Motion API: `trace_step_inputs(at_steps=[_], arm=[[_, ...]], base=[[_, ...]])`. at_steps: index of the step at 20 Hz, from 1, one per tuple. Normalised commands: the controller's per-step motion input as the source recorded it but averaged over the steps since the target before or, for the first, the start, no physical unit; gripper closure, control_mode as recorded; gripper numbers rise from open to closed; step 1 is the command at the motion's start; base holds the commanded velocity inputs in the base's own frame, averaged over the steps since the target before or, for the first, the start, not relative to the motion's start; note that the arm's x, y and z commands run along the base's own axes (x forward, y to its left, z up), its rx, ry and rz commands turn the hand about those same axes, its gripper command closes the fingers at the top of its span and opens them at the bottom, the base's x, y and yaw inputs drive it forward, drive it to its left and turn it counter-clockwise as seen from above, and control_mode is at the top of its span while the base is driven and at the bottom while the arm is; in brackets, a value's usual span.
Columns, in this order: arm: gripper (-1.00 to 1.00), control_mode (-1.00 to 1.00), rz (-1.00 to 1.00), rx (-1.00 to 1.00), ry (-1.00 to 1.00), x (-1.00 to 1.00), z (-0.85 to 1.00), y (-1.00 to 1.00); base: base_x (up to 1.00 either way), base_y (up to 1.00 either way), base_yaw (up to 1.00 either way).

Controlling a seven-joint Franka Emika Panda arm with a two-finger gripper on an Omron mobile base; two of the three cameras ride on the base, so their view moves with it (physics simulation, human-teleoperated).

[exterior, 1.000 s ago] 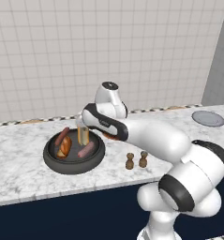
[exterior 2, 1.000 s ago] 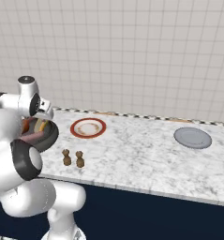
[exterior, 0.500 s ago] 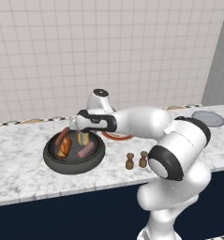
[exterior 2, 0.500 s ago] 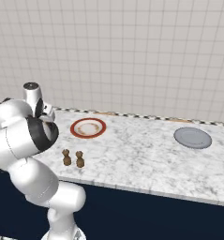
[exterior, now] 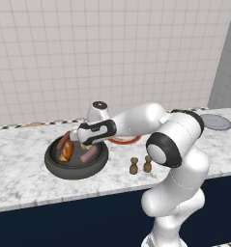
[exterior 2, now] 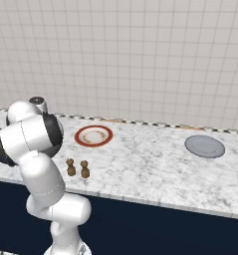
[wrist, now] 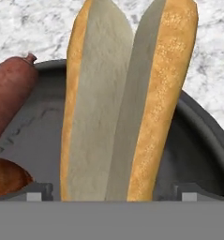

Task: Place one bun and one sausage from the bowl on each plate.

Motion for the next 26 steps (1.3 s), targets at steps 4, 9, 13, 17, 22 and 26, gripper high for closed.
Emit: trace_step_inputs(at_steps=[4, 9, 13, 17, 22, 26], arm=[[1.0, -1.0, 0.0, 0.0, 0.0, 0.0, -0.36, 0.06], [1.0, -1.0, -0.03, 0.11, -0.06, 0.0, 0.12, -0.13], [1.0, -1.0, -0.09, 0.34, -0.14, -0.16, 1.0, -0.81], [1.0, -1.0, -0.19, 0.3, 0.0, -0.04, 1.0, -1.0], [1.0, -1.0, -0.24, 0.05, 0.22, 0.06, 1.0, -1.0], [1.0, -1.0, -0.25, 0.0, 0.5, 0.25, 0.95, -1.0]], base=[[0.0, 0.0, 0.0], [0.0, 0.0, 0.0], [0.0, 0.0, 0.0], [0.0, 0.0, 0.0], [0.0, 0.0, 0.0], [0.0, 0.0, 0.0]])
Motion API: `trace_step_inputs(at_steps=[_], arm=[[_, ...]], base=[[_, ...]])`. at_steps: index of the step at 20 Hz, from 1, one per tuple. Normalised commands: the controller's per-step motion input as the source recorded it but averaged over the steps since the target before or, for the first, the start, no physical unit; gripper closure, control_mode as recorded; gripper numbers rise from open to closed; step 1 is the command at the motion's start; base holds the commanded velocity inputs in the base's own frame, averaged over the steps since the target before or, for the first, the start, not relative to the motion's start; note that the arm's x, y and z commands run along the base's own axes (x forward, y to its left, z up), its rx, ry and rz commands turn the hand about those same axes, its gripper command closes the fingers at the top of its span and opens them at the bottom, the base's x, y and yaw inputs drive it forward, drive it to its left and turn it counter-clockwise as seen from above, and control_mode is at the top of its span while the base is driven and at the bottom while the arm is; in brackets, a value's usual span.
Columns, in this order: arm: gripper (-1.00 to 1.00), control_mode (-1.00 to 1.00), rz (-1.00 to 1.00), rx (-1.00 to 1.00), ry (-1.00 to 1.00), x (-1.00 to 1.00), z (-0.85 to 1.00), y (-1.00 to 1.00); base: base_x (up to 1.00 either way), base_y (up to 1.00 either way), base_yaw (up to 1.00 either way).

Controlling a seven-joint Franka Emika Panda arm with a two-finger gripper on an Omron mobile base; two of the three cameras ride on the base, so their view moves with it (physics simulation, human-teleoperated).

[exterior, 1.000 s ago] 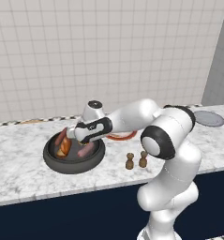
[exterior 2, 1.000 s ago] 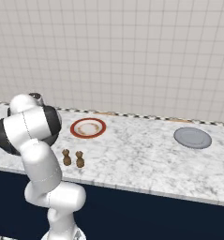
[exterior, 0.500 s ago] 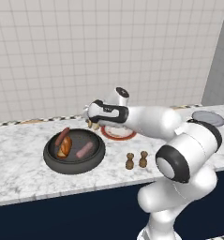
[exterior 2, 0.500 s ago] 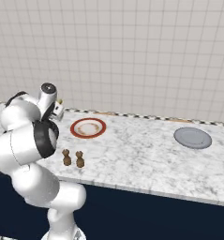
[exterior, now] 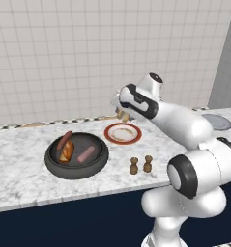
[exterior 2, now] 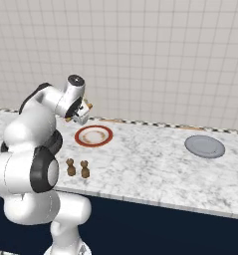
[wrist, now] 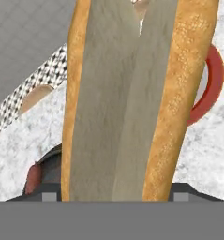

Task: Place one bun and one sausage from the bowl on each plate.

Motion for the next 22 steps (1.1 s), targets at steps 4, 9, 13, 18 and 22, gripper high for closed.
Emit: trace_step_inputs(at_steps=[4, 9, 13, 18, 22], arm=[[1.0, -1.0, -0.1, 0.0, 0.55, 0.71, 0.36, -1.0], [1.0, -1.0, 0.0, 0.0, 0.14, 0.43, -0.81, -0.58], [1.0, -1.0, 0.01, 0.0, 0.03, 0.36, -1.0, -0.03], [1.0, -1.0, 0.04, -0.02, 0.0, 0.32, -0.99, 0.06], [1.0, -1.0, 0.02, -0.07, 0.02, 0.26, -1.0, 0.2]], base=[[0.0, 0.0, 0.0], [0.0, 0.0, 0.0], [0.0, 0.0, 0.0], [0.0, 0.0, 0.0], [0.0, 0.0, 0.0]])
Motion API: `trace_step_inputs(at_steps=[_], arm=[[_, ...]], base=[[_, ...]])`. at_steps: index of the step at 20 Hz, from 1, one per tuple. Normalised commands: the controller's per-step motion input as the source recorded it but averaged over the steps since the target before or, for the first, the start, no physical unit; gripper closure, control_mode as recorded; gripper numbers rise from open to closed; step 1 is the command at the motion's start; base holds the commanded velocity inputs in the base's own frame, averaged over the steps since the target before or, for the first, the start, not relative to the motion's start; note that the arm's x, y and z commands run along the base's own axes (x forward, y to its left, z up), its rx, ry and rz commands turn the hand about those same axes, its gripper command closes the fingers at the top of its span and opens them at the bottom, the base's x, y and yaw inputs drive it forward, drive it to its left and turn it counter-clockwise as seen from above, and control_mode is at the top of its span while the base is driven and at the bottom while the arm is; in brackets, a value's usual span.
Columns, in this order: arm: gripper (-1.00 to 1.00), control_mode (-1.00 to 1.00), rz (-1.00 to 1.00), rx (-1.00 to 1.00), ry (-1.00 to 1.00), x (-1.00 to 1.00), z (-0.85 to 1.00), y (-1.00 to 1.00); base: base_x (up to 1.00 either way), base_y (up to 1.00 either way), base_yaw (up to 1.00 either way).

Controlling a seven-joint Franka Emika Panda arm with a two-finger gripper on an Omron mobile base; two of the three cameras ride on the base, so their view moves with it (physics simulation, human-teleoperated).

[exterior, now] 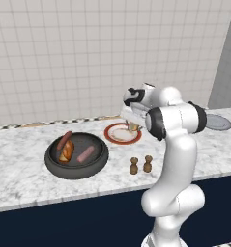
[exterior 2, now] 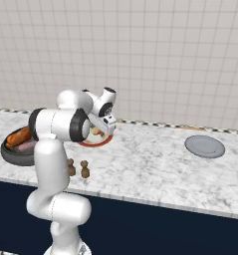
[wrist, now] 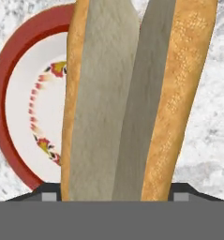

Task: Place one bun and one sausage from the bowl on each plate.

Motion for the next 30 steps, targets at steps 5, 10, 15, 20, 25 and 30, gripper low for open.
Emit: trace_step_inputs(at_steps=[5, 10, 15, 20, 25, 30], arm=[[1.0, -1.0, 0.03, -0.01, 0.0, 0.4, -0.82, 0.03], [-1.0, -1.0, 0.05, 0.0, -0.09, -0.01, -0.31, 0.0], [-1.0, -1.0, 0.08, -0.12, -0.1, -0.23, -0.03, 0.12], [-1.0, -1.0, 0.22, -0.27, 0.0, 0.19, 0.0, 0.63], [-1.0, -1.0, 0.32, -0.15, 0.1, 0.22, 0.23, 0.01], [-1.0, -1.0, 0.24, -0.01, 0.0, -0.1, 0.95, -0.35]], base=[[0.0, 0.0, 0.0], [0.0, 0.0, 0.0], [0.0, 0.0, 0.0], [0.0, 0.0, 0.0], [0.0, 0.0, 0.0], [0.0, 0.0, 0.0]])
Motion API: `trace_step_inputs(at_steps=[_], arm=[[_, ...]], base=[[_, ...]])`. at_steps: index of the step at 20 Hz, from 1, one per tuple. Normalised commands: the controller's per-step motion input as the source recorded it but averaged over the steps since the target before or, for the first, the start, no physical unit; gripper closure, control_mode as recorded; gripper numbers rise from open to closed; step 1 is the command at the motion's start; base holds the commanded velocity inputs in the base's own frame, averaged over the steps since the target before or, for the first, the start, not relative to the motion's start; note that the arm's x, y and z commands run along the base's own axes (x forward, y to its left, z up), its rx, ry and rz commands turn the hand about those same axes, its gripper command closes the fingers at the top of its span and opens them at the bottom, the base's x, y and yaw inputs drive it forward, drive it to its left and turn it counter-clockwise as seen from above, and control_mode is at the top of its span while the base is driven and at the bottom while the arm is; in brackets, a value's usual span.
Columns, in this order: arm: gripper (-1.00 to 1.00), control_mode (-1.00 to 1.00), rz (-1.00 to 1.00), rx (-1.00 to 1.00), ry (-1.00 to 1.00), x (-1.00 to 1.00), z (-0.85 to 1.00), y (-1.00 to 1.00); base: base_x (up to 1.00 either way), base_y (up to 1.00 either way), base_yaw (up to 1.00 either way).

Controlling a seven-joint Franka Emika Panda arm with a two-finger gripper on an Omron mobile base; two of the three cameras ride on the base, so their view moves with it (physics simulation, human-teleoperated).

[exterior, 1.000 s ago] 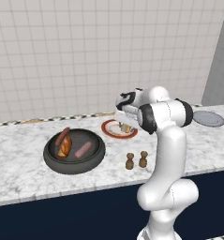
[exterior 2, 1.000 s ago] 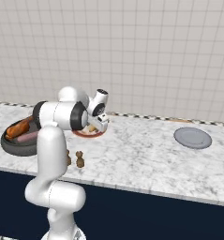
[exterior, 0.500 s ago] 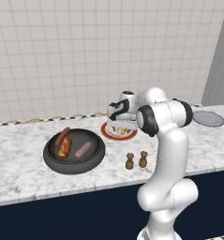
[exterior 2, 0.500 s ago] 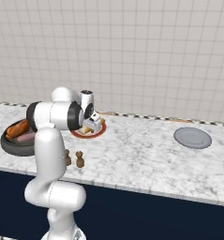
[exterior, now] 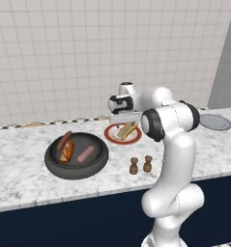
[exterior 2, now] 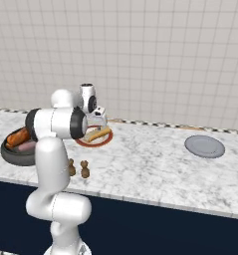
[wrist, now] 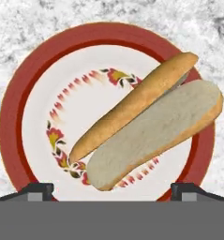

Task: Place one bun and one sausage from the bowl on each plate.

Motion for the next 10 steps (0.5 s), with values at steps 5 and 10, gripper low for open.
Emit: trace_step_inputs(at_steps=[5, 10], arm=[[-1.0, -1.0, 0.13, 0.03, -0.02, -0.96, 0.72, -0.06], [-1.0, -1.0, 0.17, 0.0, -0.05, -1.0, 0.66, 0.68]], base=[[0.0, 0.0, 0.0], [0.0, 0.0, 0.0]])
